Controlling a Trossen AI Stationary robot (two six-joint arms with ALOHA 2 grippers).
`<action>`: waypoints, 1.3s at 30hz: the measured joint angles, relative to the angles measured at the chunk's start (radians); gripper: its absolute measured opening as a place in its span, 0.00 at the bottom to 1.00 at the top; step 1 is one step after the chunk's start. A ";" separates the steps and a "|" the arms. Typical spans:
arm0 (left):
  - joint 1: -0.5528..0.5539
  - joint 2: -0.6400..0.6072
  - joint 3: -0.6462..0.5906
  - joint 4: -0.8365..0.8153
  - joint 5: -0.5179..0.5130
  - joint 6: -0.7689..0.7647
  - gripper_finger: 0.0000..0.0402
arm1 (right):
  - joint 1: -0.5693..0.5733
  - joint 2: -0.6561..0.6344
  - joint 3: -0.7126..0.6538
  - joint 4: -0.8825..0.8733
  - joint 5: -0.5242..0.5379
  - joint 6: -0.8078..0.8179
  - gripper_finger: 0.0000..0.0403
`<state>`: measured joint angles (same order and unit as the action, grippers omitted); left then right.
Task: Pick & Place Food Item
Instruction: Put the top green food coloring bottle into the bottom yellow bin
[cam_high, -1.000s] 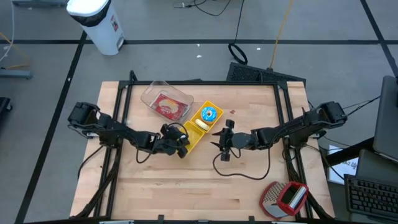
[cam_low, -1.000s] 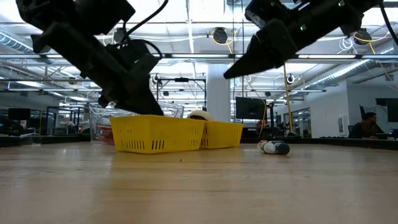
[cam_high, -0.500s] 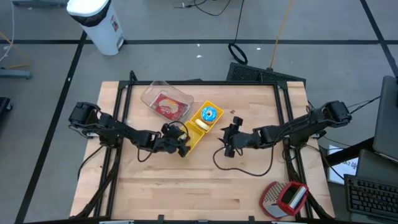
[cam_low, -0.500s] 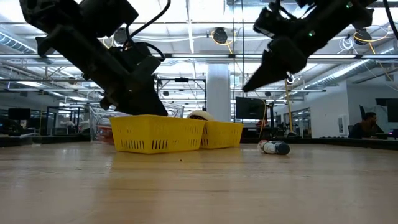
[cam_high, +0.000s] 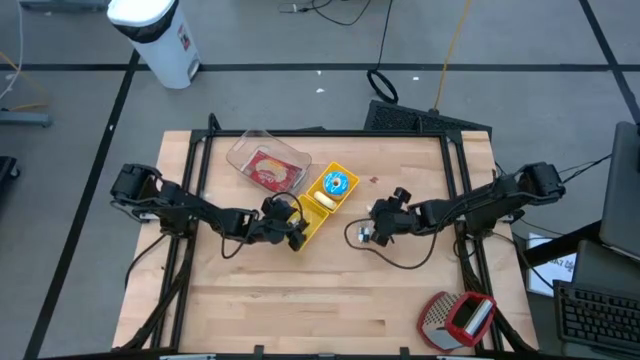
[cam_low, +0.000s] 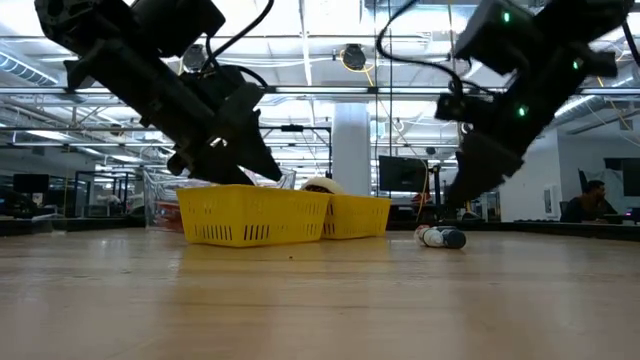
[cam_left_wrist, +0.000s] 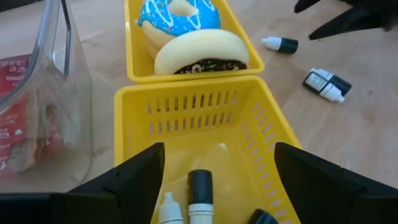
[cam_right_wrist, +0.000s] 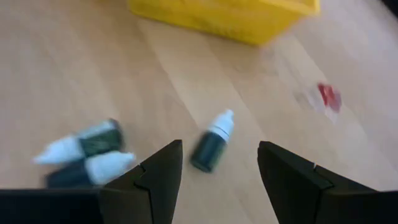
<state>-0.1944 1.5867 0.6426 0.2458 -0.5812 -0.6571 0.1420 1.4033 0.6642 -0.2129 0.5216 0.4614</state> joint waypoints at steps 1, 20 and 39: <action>0.000 0.000 0.000 -0.001 0.000 0.000 0.76 | -0.008 0.000 -0.024 0.025 -0.001 0.014 0.50; 0.017 0.000 0.000 -0.001 0.005 -0.001 0.77 | -0.075 0.008 -0.256 0.463 -0.128 -0.002 0.45; 0.018 0.000 0.000 0.000 0.006 0.000 0.77 | -0.084 0.121 -0.307 0.699 -0.125 -0.061 0.36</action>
<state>-0.1768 1.5864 0.6430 0.2462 -0.5755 -0.6567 0.0579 1.5239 0.3576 0.4856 0.3969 0.4000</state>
